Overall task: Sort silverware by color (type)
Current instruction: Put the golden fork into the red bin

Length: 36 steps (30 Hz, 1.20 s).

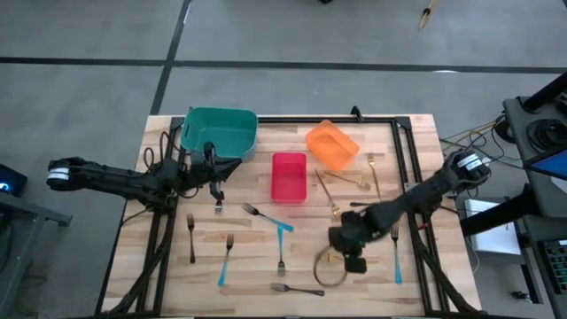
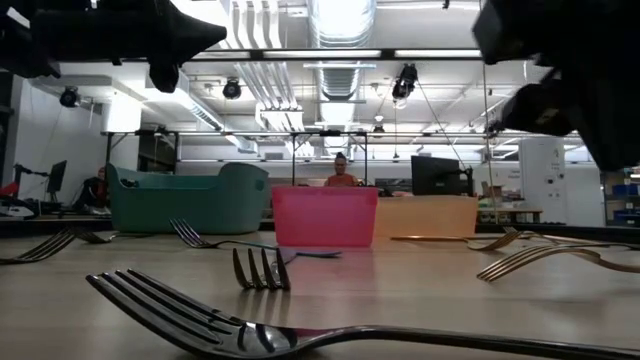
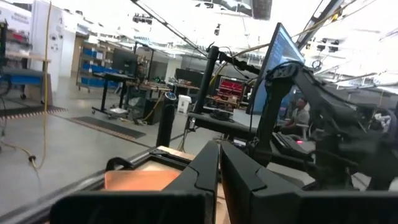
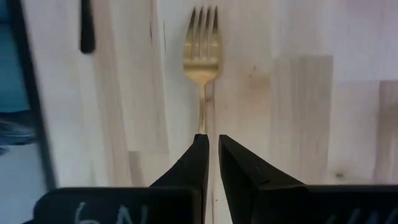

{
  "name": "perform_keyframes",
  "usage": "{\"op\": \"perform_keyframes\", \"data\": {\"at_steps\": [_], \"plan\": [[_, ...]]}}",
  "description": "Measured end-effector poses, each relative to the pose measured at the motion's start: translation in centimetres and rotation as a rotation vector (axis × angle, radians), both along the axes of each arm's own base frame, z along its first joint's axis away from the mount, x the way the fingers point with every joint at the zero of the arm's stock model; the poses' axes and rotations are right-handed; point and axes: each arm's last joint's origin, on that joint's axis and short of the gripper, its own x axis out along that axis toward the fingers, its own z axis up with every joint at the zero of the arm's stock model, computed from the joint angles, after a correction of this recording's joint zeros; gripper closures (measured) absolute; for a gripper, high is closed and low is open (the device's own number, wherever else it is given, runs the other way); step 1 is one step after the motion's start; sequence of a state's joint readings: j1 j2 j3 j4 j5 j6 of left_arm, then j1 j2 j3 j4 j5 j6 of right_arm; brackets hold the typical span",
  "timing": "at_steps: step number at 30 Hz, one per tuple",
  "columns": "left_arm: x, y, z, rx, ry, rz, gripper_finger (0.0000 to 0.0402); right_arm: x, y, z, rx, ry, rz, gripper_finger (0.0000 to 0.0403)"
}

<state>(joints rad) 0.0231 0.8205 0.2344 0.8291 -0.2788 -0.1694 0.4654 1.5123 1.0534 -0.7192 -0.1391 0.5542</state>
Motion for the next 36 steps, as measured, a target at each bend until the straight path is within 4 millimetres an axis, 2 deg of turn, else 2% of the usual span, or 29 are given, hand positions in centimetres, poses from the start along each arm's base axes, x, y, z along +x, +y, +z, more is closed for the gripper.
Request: {"op": "perform_keyframes", "data": {"at_steps": [4,9,16,23,29,36], "plan": [[0.2,0.0,-0.2,-0.058,-0.004,-0.014,0.0402,-0.7,1.9,-1.1,-0.094,-0.003,-0.039,0.0374],[0.6,-0.1,-0.5,-0.106,-0.011,-0.031,0.0402,-0.9,2.7,-1.8,-0.115,0.01,-0.054,0.0359],[1.1,-0.4,-0.4,-0.115,-0.068,-0.055,0.0402,-0.6,2.9,-2.2,-0.138,-0.016,-0.035,0.0282],[1.4,-0.4,-0.5,-0.118,-0.094,-0.057,0.0402,0.4,3.7,-4.2,-0.172,-0.046,0.04,0.0219],[1.6,-0.4,-0.7,-0.129,-0.082,-0.059,0.0402,1.2,4.1,-5.7,-0.189,-0.076,0.086,0.0214],[1.8,-0.4,-1.0,-0.143,-0.072,-0.062,0.0402,1.5,4.0,-6.5,-0.236,-0.146,0.073,0.0241]]}}
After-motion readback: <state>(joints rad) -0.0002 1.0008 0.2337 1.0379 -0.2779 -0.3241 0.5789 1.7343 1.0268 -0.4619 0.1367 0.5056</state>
